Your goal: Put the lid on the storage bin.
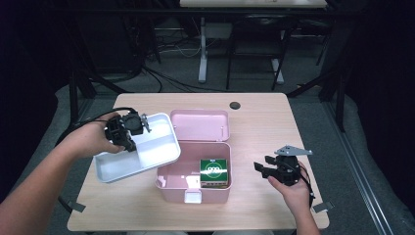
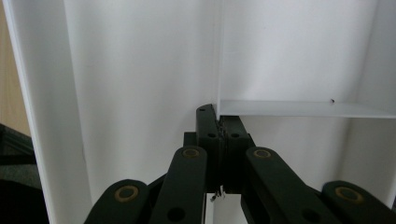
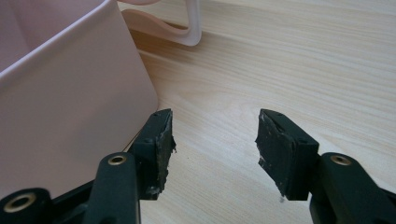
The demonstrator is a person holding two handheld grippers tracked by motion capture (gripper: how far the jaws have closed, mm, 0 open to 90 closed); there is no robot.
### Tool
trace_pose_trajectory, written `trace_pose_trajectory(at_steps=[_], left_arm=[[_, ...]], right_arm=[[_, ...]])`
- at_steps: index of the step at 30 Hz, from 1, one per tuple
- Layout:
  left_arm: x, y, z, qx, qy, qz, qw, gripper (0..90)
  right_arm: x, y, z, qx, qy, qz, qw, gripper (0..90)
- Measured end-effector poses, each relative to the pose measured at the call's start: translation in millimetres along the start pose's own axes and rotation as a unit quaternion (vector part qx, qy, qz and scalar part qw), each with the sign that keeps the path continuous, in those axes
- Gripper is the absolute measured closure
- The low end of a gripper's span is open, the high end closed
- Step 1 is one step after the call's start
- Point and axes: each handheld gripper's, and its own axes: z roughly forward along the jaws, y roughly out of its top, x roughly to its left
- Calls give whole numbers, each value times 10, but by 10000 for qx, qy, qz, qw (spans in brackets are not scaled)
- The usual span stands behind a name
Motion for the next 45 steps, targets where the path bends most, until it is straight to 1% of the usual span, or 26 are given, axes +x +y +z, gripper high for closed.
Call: trace_pose_trajectory(at_steps=[2, 4, 6, 8, 9, 10, 11, 13, 14, 16, 17, 18, 20, 21, 22, 24, 28, 30, 32, 34, 35, 36, 40, 42, 43, 45], left_arm=[[-26, 69, 3, -49, 41, 76, 10000, 892], [-43, 136, 7, -76, 4, 168, 9998, 891], [-69, 211, 16, -68, -41, 226, 9997, 892], [-93, 268, 24, -43, 17, 320, 9995, 892], [-103, 300, 23, -20, -14, 359, 9994, 892], [-113, 330, 27, -44, -16, 390, 9992, 892], [-125, 358, 33, -76, -24, 388, 9992, 892], [-149, 420, 41, -78, -21, 475, 9988, 892], [-159, 450, 48, -99, -55, 504, 9987, 892], [-190, 513, 62, -172, -52, 590, 9981, 892], [-206, 548, 70, -181, -88, 627, 9978, 892], [-222, 586, 75, -172, -53, 673, 9976, 892], [-251, 658, 92, -186, -69, 739, 9971, 892], [-266, 691, 104, -196, -117, 761, 9968, 892], [-284, 738, 116, -191, -116, 838, 9962, 892], [-312, 802, 142, -199, -162, 855, 9960, 892], [-338, 899, 201, -210, -156, 925, 9954, 892], [-350, 938, 228, -200, -112, 1030, 9944, 892], [-369, 973, 244, -171, -112, 1092, 9938, 891], [-392, 1008, 253, -195, -92, 1126, 9934, 892], [-402, 1026, 257, -231, -100, 1190, 9926, 892], [-420, 1043, 258, -233, -130, 1199, 9924, 892], [-482, 1120, 286, -266, -145, 1372, 9901, 892], [-508, 1149, 309, -302, -171, 1422, 9892, 892], [-515, 1163, 318, -269, -192, 1444, 9890, 892], [-524, 1180, 347, -291, -184, 1467, 9886, 892]], right_arm=[[-6, 0, -5, -26, 7, 1, 10000, 452], [-9, 3, -18, -5, 17, 11, 10000, 452], [-11, 0, -18, -43, 7, 31, 10000, 452], [-15, -1, -17, -53, 26, 43, 10000, 452], [-18, -2, -18, -53, 23, 45, 10000, 452], [-16, -5, -9, -119, 7, 57, 9999, 452], [-17, -6, -10, -122, 14, 59, 9999, 452], [-19, -7, -14, -122, -11, 53, 9999, 452], [-26, -3, -26, -50, 6, 42, 10000, 452], [-31, -4, -26, -52, 3, 52, 10000, 452], [-30, -7, -22, -86, 13, 68, 9999, 452], [-30, -9, -23, -91, 16, 88, 9999, 452], [-34, -12, -24, -96, 28, 81, 9999, 452], [-36, -14, -23, -101, 25, 85, 9999, 452], [-38, -16, -22, -101, 25, 86, 9999, 452], [-45, -20, -22, -100, 5, 90, 9999, 452], [-50, -22, -22, -107, 19, 129, 9999, 452], [-51, -21, -22, -117, 26, 118, 9999, 451], [-53, -23, -22, -116, 6, 119, 9999, 451], [-59, -26, -25, -93, 22, 132, 9999, 451], [-61, -29, -23, -96, 21, 139, 9999, 451], [-61, -34, -17, -136, -6, 145, 9998, 451], [-67, -42, -23, -109, 17, 160, 9998, 452], [-68, -42, -23, -111, 32, 154, 9998, 451], [-68, -43, -24, -115, 26, 156, 9998, 451], [-69, -43, -22, -110, 22, 159, 9998, 451]])
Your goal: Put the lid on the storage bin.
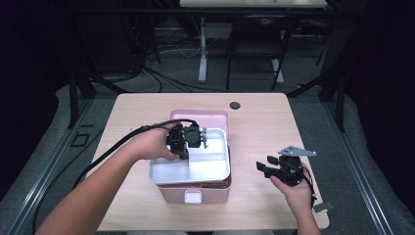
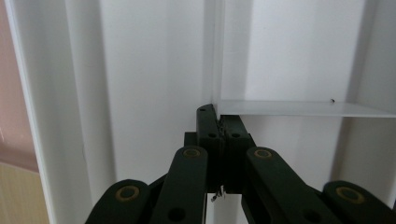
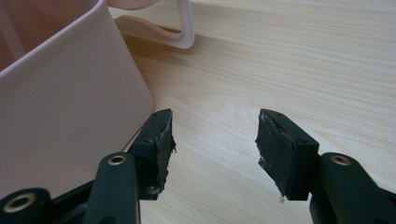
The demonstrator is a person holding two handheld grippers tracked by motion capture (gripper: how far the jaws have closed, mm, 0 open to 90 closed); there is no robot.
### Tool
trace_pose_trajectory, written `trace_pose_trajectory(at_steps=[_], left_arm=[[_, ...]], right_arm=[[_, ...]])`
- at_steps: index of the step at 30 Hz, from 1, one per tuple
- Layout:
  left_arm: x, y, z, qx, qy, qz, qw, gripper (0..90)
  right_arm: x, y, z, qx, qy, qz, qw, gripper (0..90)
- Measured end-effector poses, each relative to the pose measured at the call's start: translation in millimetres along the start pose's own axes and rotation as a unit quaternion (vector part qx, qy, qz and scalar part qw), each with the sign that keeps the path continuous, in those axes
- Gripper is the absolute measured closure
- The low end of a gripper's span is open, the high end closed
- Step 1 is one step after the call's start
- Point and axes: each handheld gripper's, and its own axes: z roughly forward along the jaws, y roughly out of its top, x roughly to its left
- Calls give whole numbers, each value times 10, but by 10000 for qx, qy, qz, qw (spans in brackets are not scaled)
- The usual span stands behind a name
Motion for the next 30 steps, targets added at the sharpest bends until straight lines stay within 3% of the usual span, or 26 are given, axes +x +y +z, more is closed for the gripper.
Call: trace_pose_trajectory(at_steps=[25, 30], left_arm=[[-41, 143, 291, 153, -34, 224, 9996, 891], [-48, 155, 317, 204, -34, 248, 9995, 889]], right_arm=[[12, -15, 45, -7, -4, 20, 10000, 449], [30, 9, 61, 93, -32, -30, 9999, 449]])
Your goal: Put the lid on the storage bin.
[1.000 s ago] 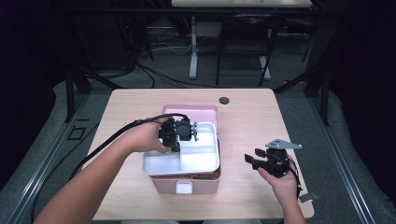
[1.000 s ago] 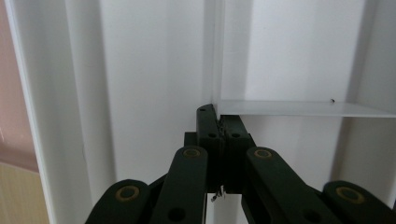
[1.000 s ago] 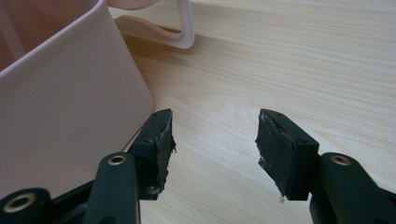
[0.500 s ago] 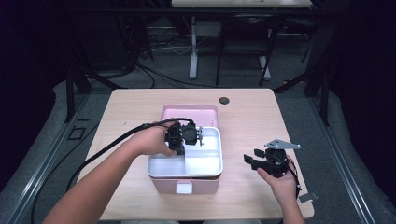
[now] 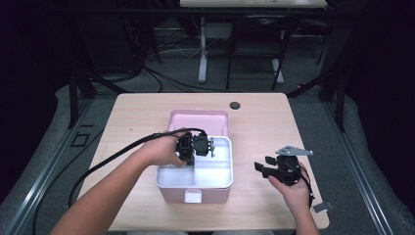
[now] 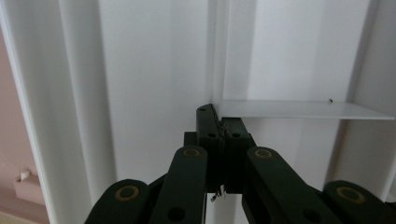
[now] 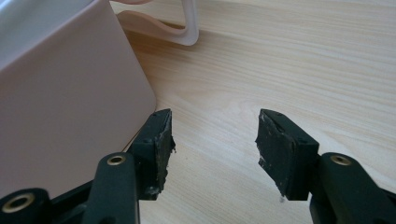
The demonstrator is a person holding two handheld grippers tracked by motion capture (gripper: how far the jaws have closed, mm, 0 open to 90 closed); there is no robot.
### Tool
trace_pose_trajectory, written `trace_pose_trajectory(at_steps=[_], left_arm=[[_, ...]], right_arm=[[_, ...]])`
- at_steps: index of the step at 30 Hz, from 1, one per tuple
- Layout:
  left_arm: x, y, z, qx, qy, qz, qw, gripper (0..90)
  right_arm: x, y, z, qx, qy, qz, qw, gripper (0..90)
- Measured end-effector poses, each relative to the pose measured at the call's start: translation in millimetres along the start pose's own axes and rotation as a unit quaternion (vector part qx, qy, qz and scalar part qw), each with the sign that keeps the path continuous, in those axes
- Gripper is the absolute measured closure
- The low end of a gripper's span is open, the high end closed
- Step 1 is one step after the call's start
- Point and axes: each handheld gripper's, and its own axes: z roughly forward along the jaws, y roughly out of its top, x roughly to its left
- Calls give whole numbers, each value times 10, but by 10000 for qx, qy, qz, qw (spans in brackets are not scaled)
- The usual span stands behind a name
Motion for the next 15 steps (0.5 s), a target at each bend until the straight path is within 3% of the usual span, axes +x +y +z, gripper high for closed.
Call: trace_pose_trajectory(at_steps=[2, 6, 15], left_arm=[[-1, -3, 2, -19, -2, -2, 10000, 889], [-14, -19, 28, -38, -106, -7, 9999, 890], [-13, -37, 82, -116, -136, -24, 9998, 887]], right_arm=[[7, 16, 9, -7, 106, -26, 9999, 449], [33, 60, 18, 10, 51, -92, 9999, 449], [60, 140, 45, 32, 90, -150, 9998, 449]])
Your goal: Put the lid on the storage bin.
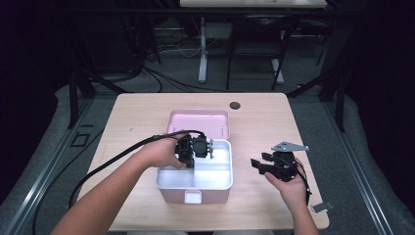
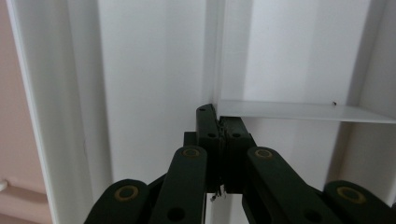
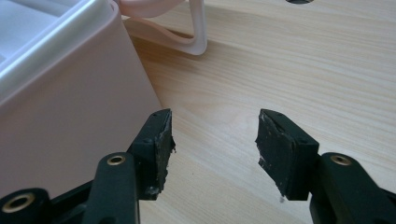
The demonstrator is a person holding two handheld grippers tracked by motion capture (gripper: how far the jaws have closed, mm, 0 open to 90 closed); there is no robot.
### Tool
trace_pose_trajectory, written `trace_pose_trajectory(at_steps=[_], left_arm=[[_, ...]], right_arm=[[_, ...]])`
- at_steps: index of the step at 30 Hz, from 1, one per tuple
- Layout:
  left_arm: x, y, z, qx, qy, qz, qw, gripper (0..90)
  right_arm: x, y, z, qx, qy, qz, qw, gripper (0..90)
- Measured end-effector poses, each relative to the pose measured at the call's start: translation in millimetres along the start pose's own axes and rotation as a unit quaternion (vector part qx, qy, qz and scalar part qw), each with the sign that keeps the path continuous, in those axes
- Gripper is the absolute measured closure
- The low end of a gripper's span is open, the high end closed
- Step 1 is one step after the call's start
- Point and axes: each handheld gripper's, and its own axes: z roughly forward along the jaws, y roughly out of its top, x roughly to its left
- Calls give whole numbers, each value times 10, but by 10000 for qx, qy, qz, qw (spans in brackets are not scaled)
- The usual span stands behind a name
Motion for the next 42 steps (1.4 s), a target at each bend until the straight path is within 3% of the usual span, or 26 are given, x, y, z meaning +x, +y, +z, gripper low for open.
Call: trace_pose_trajectory(at_steps=[8, 10, 12, 14, 16, 18, 19, 20, 21, 22, 23, 24, 26, 28, 29, 30, 31, 32, 33, 34, 35, 37, 38, 39, 40, 42], left_arm=[[-11, 12, 39, 55, 23, 12, 10000, 878], [-14, 10, 49, 41, 29, 7, 10000, 876], [-15, 5, 53, 14, 27, -10, 10000, 875], [-10, -11, 55, -34, 6, -28, 10000, 875], [-14, -22, 58, -89, 15, -34, 10000, 875], [-21, -17, 52, -42, 54, -13, 10000, 874], [-25, -15, 53, -35, 63, -13, 10000, 873], [-25, -15, 53, -32, 61, -15, 10000, 873], [-25, -15, 55, -41, 60, -19, 10000, 873], [-26, -15, 56, -43, 61, -22, 10000, 873], [-26, -14, 54, -31, 60, -20, 10000, 873], [-26, -13, 54, -25, 52, -19, 10000, 873], [-27, -10, 55, -18, 52, -35, 10000, 873], [-30, -8, 59, -28, 59, -45, 10000, 872], [-30, -8, 59, -26, 59, -45, 10000, 872], [-31, -6, 55, -3, 65, -44, 10000, 872], [-32, -5, 56, -2, 64, -49, 10000, 872], [-32, -5, 56, -2, 68, -50, 10000, 872], [-32, -4, 56, 1, 67, -49, 10000, 871], [-32, -4, 56, 0, 65, -57, 10000, 872], [-31, -4, 56, 7, 68, -52, 10000, 872], [-33, 0, 56, 22, 88, -49, 9999, 871], [-34, 0, 56, 23, 88, -49, 9999, 871], [-34, 0, 56, 23, 87, -47, 9999, 871], [-34, 0, 56, 24, 88, -46, 9999, 871], [-34, 1, 56, 26, 89, -44, 9999, 871]], right_arm=[[40, 100, 74, -9, 43, -79, 10000, 444], [60, 142, 80, 6, -60, -89, 9999, 443], [69, 187, 88, -28, 74, -100, 9999, 443], [91, 245, 105, 1, -52, -163, 9999, 443], [105, 306, 126, 5, 50, -176, 9998, 443], [128, 372, 152, 42, -29, -216, 9998, 443], [134, 405, 167, 36, 70, -224, 9997, 443], [153, 438, 179, 43, -37, -244, 9997, 443], [165, 471, 196, 39, 10, -254, 9997, 443], [167, 508, 202, 50, 198, -274, 9994, 443], [204, 543, 205, 56, -79, -303, 9995, 443], [228, 578, 208, 71, -163, -312, 9994, 443], [245, 647, 222, 42, 123, -347, 9993, 444], [280, 708, 245, 54, -38, -380, 9993, 447], [279, 738, 260, 59, 111, -389, 9992, 447], [286, 765, 274, 63, 14, -415, 9991, 449], [299, 788, 286, 56, -120, -396, 9991, 457], [279, 810, 303, 48, 140, -358, 9992, 460], [273, 830, 316, 47, 196, -334, 9992, 461], [287, 849, 326, 54, -49, -324, 9994, 463], [281, 866, 337, 50, -1, -330, 9994, 462], [290, 900, 356, 73, -134, -320, 9994, 465], [282, 910, 370, 31, -25, -285, 9996, 465], [287, 920, 385, 45, -254, -254, 9993, 467], [266, 926, 413, 15, -77, -157, 9998, 468], [250, 946, 451, 47, -164, -102, 9998, 476]])
